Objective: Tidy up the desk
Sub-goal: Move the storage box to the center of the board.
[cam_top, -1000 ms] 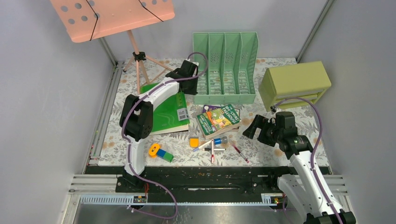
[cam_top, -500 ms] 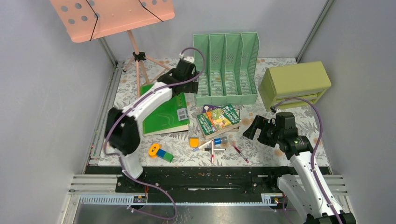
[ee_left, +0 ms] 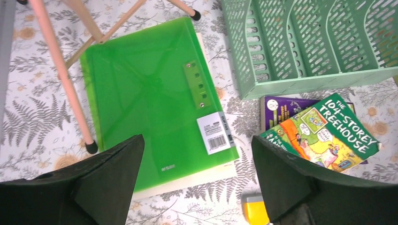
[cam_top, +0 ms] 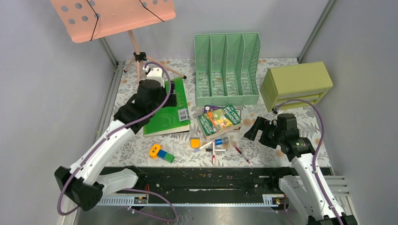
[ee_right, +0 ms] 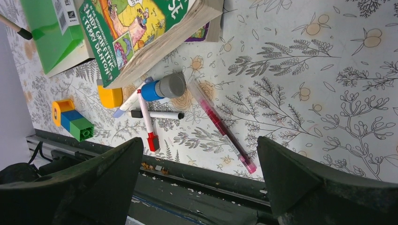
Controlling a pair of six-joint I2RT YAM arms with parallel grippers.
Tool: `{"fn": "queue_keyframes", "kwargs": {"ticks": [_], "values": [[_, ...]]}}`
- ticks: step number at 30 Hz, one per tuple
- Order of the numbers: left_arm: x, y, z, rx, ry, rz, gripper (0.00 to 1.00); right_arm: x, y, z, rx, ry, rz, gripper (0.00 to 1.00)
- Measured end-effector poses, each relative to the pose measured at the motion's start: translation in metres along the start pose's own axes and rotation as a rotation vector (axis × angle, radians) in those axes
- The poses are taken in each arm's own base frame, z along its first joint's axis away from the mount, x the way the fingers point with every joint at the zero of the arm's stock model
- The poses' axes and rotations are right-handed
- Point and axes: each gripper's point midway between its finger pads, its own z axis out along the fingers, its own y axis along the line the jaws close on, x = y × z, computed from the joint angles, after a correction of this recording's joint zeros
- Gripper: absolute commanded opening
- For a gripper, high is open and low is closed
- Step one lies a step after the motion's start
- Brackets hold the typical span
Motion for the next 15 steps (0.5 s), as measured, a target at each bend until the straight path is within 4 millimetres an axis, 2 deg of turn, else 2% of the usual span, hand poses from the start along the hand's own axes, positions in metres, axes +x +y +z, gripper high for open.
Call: {"fn": "queue_keyframes", "kwargs": {"ticks": [2,8,11,15], "values": [[0.007,0.007,-0.01,-0.006,-0.005,-0.001,0.98,0.002,-0.001,0.001,0.001,0.007,0.005,0.99],[0.016,0.024,-0.038,-0.008,-0.061,-0.015,0.99,0.004,-0.002,0.004,0.006,0.02,0.014,0.99],[0.022,0.019,-0.044,0.047,-0.056,-0.013,0.99,0.001,0.001,0.009,-0.006,0.027,0.025,0.99],[0.038,0.004,-0.041,0.117,0.004,-0.029,0.99,0.004,0.002,0.021,-0.028,0.062,0.047,0.99]]}}
